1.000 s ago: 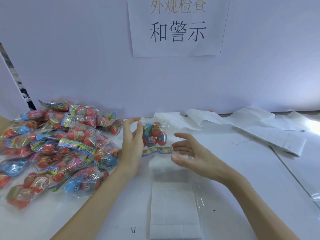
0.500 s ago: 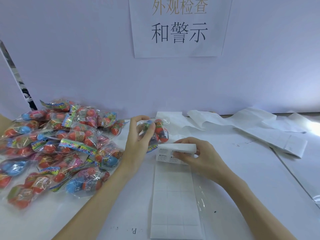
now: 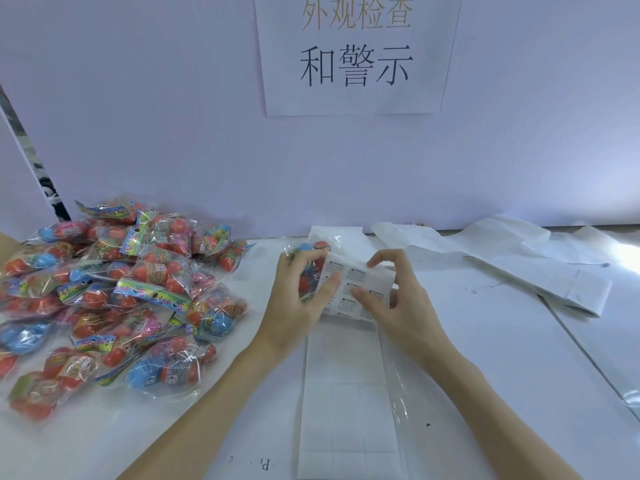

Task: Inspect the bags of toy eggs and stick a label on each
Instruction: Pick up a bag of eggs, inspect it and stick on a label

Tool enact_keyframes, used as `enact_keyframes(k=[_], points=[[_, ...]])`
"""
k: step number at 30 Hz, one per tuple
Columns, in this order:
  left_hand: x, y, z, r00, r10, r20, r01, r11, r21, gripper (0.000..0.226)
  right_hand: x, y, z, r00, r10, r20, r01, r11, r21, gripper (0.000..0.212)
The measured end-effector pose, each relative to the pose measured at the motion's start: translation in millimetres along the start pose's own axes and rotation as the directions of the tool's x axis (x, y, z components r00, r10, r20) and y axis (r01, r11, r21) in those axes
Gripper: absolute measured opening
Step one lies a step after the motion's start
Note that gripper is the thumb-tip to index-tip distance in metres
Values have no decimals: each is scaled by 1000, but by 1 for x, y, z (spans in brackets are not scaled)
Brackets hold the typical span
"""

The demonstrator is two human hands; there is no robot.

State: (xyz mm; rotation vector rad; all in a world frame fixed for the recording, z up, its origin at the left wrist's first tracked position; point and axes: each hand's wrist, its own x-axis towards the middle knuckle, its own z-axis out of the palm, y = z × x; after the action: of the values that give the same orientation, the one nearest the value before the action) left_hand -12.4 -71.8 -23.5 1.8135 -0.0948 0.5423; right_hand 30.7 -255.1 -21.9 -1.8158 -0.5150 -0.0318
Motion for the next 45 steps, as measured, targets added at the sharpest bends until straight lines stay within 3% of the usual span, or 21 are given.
enact_keyframes(k=[4, 10, 15, 19, 23, 31, 37, 41, 45], points=[[3, -5, 0, 996, -2, -87, 8, 997, 71, 12, -1, 1, -1, 1000, -32, 0, 31, 996, -81, 20], [5, -7, 0, 992, 51, -120, -34, 990, 138, 22, 0, 1, 2, 995, -89, -48, 84, 991, -104, 8], [4, -5, -2, 997, -3, -75, 7, 998, 62, 26, 1, 1, 1, 993, -113, -40, 108, 988, -114, 10], [3, -2, -3, 999, -35, -6, 35, 991, 128, 3, 1, 2, 2, 989, -139, -47, 133, 984, -122, 9], [4, 1, -2, 997, -71, 4, 69, 987, 147, 11, 1, 2, 1, 979, -196, -45, 187, 970, -155, 8], [3, 6, -3, 998, -61, 28, 56, 989, 138, 14, -2, -4, 1, 920, -384, -78, 358, 904, -232, 26], [2, 8, -2, 996, -75, 45, 70, 993, 94, 24, -1, 1, 3, 942, -331, -52, 308, 917, -254, 15], [2, 9, -2, 997, -67, 45, 62, 992, 108, 24, 0, 3, 3, 959, -284, -14, 274, 934, -229, 18], [2, 10, -2, 996, -68, 50, 61, 991, 120, 22, 0, 3, 5, 943, -332, -19, 318, 917, -242, 25]])
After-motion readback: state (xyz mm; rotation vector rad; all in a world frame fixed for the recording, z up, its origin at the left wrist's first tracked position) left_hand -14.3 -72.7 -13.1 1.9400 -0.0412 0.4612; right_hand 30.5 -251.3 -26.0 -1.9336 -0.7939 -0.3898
